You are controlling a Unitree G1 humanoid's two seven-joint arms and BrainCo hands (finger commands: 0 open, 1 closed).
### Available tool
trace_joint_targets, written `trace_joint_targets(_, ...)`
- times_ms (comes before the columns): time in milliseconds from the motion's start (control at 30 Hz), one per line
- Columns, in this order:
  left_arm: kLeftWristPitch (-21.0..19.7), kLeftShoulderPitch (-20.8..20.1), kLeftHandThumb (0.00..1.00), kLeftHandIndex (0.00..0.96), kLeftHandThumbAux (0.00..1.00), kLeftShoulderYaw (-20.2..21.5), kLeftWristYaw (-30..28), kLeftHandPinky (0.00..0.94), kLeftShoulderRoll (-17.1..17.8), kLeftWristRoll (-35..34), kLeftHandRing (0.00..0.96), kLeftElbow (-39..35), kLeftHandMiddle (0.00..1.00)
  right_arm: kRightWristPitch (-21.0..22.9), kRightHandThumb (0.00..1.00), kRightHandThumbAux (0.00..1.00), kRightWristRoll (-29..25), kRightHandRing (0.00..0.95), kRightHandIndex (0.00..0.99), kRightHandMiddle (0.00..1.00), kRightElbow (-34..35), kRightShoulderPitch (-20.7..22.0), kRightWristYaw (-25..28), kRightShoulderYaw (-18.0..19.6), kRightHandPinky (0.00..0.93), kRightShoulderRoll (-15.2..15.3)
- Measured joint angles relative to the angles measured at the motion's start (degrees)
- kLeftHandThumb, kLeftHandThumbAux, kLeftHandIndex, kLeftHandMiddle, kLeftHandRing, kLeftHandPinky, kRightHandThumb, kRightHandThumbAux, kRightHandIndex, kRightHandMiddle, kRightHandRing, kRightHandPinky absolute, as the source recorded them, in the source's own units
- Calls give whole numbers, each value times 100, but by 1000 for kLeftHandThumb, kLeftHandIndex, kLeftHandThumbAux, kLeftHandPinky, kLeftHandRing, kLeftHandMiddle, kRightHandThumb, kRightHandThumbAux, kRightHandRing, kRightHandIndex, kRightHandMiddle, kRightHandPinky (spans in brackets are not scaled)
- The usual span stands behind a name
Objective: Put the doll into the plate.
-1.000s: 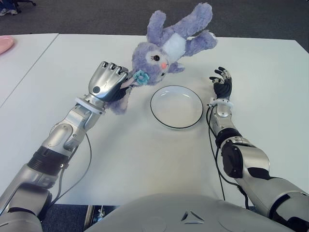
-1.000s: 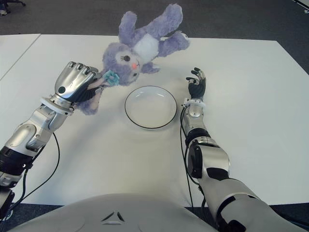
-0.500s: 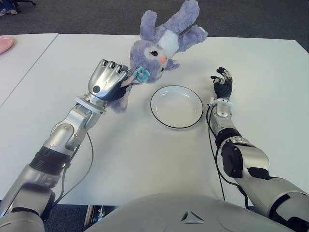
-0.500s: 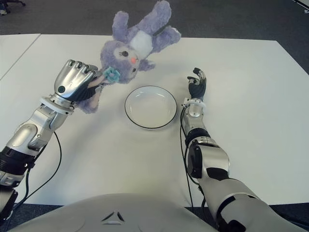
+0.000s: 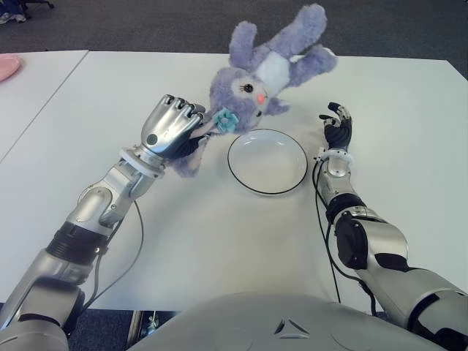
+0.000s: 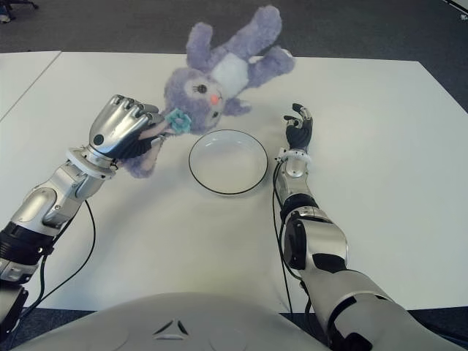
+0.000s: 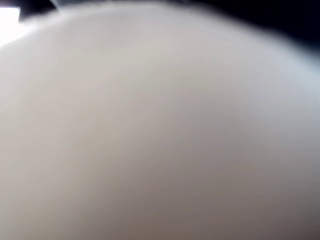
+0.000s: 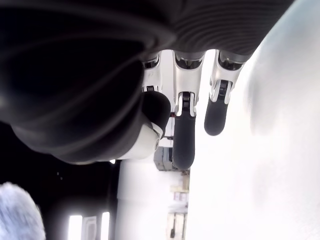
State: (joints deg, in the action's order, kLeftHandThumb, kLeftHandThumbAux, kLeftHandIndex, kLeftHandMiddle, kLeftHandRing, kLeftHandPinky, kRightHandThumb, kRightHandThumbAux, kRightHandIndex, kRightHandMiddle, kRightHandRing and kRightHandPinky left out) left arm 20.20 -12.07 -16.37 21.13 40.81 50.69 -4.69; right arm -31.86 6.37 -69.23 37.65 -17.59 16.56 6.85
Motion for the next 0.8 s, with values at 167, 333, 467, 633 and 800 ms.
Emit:
trace_joint_targets(167, 319, 143, 668, 798, 763, -48, -297, 874, -53, -232, 870, -39, 879, 0, 884, 878, 1, 288, 227, 193, 0, 0, 0, -2, 325, -7)
trace_joint_targets(333, 650, 219, 654, 797, 764, -63, -383, 876, -118, -277, 869, 9, 880, 0, 823, 878, 9, 282, 219, 184, 0, -1, -12, -11, 350, -7)
trace_joint_targets(467, 911, 218, 651, 797, 765, -63, -384, 877, -160, -297, 870, 77, 881, -1, 757, 885, 17, 269, 219, 176, 0, -1, -36, -30, 343, -7)
trace_joint_targets(633, 1226, 217, 654, 797, 765, -63, -378, 878, -249, -298, 870, 191, 881, -2, 762, 894, 24, 263, 230, 172, 0, -1, -99, -55, 341, -9)
trace_joint_targets(800, 1516, 218, 665, 800, 765, -63, -358, 880, -332, -293, 871, 323, 881, -2, 794, 890, 23, 269, 251, 172, 0, -1, -126, -77, 348, -11)
